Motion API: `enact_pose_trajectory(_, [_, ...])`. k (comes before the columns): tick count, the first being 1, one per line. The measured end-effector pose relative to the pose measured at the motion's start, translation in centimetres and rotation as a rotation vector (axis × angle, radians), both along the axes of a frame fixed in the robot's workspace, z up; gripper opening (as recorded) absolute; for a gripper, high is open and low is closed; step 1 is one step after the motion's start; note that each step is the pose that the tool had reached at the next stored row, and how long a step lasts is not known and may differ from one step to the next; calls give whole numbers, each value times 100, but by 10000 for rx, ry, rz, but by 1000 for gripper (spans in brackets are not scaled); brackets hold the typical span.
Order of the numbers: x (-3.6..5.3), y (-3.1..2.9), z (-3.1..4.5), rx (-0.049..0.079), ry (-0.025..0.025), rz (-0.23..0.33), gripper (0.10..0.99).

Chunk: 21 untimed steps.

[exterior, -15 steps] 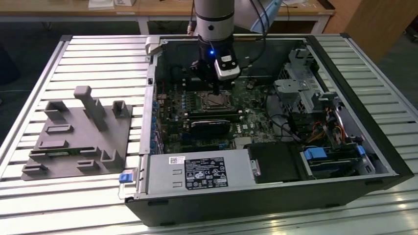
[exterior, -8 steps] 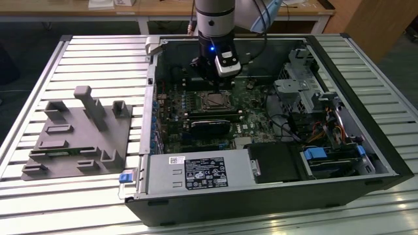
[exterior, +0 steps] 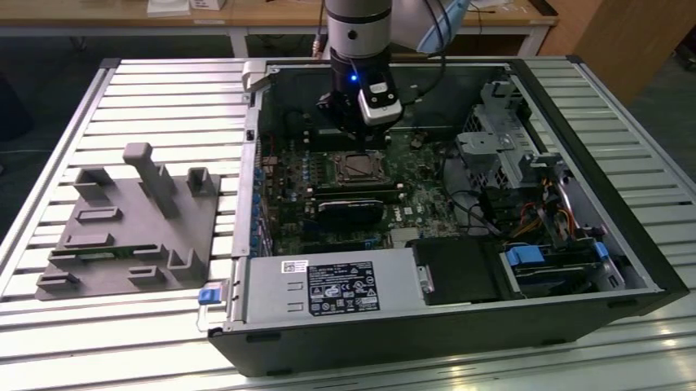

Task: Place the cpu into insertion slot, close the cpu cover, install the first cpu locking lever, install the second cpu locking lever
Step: 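Install the second cpu locking lever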

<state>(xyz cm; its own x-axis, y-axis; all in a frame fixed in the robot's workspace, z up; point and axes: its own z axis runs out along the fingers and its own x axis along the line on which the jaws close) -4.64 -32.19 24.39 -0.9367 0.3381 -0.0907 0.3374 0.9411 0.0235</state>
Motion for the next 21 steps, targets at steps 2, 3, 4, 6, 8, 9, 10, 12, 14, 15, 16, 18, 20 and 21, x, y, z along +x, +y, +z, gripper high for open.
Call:
enact_pose_trajectory(2, [0,-23,0,0,-1,-2,106])
enact_pose_trajectory(3, [0,-40,0,0,-1,-2,106])
enact_pose_trajectory(4, [0,-56,0,0,-1,-2,106])
enact_pose_trajectory(6, [0,-93,0,0,-1,-1,106])
enact_pose_trajectory(8, [0,-133,0,0,0,-2,106])
enact_pose_trajectory(9, [0,-154,0,0,-1,-2,106])
enact_pose_trajectory(10, [-1,-177,-1,1,-1,-2,106])
enact_pose_trajectory(12, [0,-217,0,0,0,-2,106])
enact_pose_trajectory(14, [0,-253,0,0,0,-2,106])
enact_pose_trajectory(15, [0,-272,-1,1,-1,-2,106])
enact_pose_trajectory(16, [0,-291,0,1,-1,-2,106])
enact_pose_trajectory(18, [-1,-331,0,1,-1,-2,106])
enact_pose_trajectory(20, [0,-369,-1,1,-1,-2,106])
enact_pose_trajectory(21, [0,-381,-1,1,-1,-2,106])
